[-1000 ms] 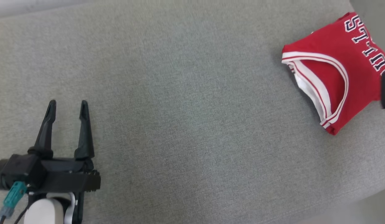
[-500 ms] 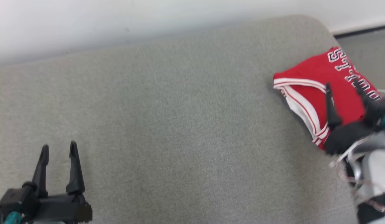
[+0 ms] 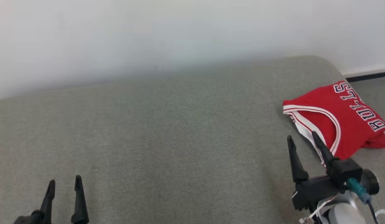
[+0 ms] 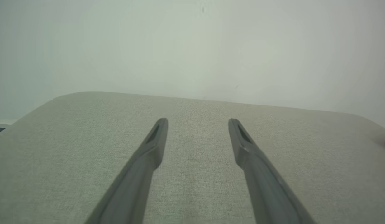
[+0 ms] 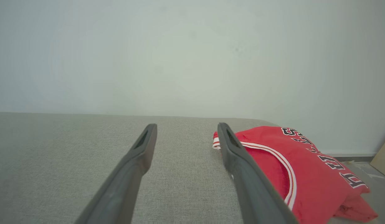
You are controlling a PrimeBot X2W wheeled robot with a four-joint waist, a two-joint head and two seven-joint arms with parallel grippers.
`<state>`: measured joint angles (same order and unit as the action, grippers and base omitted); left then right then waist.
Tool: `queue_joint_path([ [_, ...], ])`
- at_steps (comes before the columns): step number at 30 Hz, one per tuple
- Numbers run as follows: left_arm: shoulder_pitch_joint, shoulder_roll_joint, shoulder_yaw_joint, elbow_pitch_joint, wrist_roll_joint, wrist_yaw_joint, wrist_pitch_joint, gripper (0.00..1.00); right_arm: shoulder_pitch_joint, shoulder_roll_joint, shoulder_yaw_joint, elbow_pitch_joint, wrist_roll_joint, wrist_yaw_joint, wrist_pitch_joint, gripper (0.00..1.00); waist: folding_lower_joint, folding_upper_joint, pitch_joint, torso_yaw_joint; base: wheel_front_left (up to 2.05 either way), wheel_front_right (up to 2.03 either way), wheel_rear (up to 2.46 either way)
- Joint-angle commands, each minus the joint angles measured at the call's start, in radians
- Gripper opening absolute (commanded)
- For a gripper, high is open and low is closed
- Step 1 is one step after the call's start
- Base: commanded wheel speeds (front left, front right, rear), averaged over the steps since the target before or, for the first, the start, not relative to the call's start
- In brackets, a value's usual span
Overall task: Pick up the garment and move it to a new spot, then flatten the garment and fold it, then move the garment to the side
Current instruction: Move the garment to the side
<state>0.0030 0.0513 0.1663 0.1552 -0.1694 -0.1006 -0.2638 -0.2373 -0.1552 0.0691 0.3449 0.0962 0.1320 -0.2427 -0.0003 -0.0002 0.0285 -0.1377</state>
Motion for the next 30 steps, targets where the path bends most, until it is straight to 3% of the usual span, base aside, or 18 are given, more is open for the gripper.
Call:
queue_joint_path([
  [1,0.019,0.0,-0.002,0.006,-0.005,0.003,0.0,1.0,0.025,0.015,-0.005,0.006,0.004,-0.003,-0.007,1.0,0.0003,0.0002,-0.034,0.037,0.0,0.0,0.0],
  [13,0.069,-0.001,-0.01,0.047,-0.023,0.027,0.0,1.0,0.085,0.064,0.014,0.04,-0.02,-0.003,-0.021,1.0,0.0003,0.0002,-0.064,0.081,0.0,0.0,0.0],
  [30,0.08,-0.001,-0.02,0.03,-0.026,0.038,0.0,1.0,0.103,0.08,0.003,0.043,-0.033,-0.003,-0.023,1.0,0.0003,0.0002,-0.074,0.082,0.0,0.0,0.0],
])
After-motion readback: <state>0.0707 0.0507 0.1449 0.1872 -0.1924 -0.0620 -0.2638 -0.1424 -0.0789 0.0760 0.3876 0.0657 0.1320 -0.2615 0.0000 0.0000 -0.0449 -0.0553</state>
